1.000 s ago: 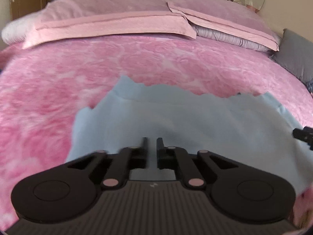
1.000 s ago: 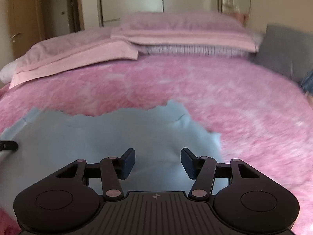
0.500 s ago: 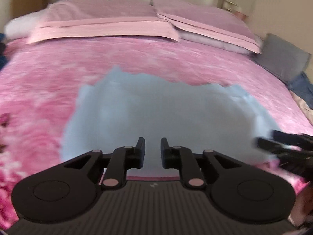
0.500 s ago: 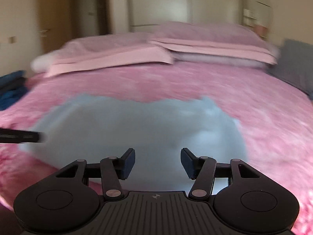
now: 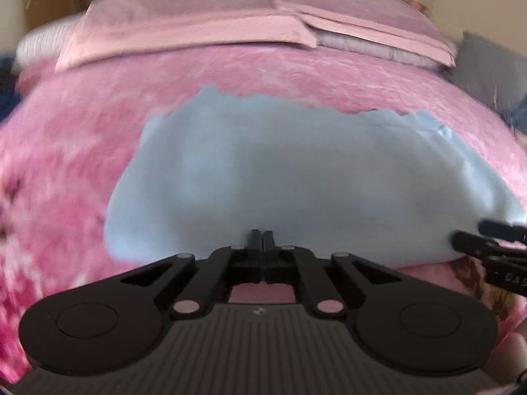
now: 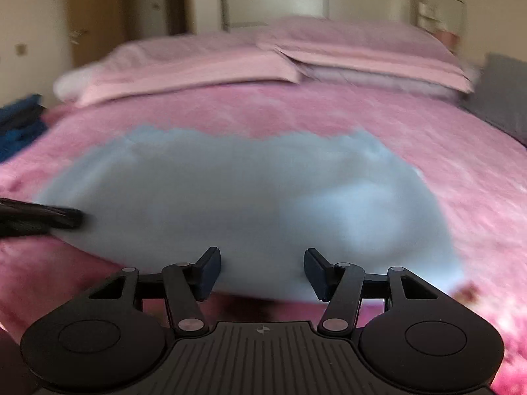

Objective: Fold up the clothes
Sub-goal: 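Smooth the folded sweatshirt and lift both open grippers away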

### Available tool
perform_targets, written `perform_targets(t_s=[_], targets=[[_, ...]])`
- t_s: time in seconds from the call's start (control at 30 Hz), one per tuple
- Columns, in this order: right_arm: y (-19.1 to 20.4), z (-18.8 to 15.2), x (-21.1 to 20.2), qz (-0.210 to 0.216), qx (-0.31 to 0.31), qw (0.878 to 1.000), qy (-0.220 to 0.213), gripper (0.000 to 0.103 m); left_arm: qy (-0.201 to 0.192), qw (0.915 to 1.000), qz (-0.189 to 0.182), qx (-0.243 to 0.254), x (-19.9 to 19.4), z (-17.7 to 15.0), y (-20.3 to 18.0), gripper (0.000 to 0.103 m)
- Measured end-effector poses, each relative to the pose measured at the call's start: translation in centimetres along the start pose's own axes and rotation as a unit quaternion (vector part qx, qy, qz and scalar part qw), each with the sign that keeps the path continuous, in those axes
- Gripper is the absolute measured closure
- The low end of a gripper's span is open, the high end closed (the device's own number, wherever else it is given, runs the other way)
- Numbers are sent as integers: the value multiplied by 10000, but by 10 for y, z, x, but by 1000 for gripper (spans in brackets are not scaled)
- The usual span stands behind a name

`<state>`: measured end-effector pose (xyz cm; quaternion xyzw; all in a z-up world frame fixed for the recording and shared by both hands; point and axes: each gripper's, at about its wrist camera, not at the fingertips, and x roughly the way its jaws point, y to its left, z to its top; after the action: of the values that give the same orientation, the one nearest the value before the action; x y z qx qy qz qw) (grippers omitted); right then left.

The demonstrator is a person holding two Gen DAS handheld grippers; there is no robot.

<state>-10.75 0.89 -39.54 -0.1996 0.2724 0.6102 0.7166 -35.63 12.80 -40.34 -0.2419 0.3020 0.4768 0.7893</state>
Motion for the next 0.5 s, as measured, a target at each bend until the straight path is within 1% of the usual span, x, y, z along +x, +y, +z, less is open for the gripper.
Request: perform_targets(t_s=[0.03, 0.07, 0.13, 0.17, 0.2, 0.23, 0.33, 0.4, 0.5], targets=[[-9, -4, 0, 54, 98, 9999, -32, 47, 19, 9998, -47, -181, -3, 0, 9, 100], [-9, -3, -5, 21, 162, 9999, -23, 47, 41, 9993, -85, -352, -7, 0, 17, 100], [-10, -1, -16, -44, 291, 9996, -3, 47, 136, 9989, 54, -437, -20, 3, 14, 100], [-11, 0, -21, -77, 356, 9993, 7, 47, 133, 9991, 133, -392, -26, 3, 10, 97], [-10, 1, -26, -95, 422, 9991, 17, 47, 115, 9992, 247, -303, -34, 2, 4, 87], [-6, 1, -31, -27, 497, 9988, 33, 47, 98, 9992, 338, -192, -41, 0, -3, 85], [6, -1, -44, 142, 658, 9977, 121, 47, 139, 9988, 460, 14, -53, -7, -16, 84], [16, -3, -51, 85, 608, 9979, 225, 47, 187, 9983, 541, 123, -59, -12, -24, 83], [23, -9, -59, -35, 614, 9975, 335, 47, 157, 9968, 732, 287, -69, -20, -31, 81]])
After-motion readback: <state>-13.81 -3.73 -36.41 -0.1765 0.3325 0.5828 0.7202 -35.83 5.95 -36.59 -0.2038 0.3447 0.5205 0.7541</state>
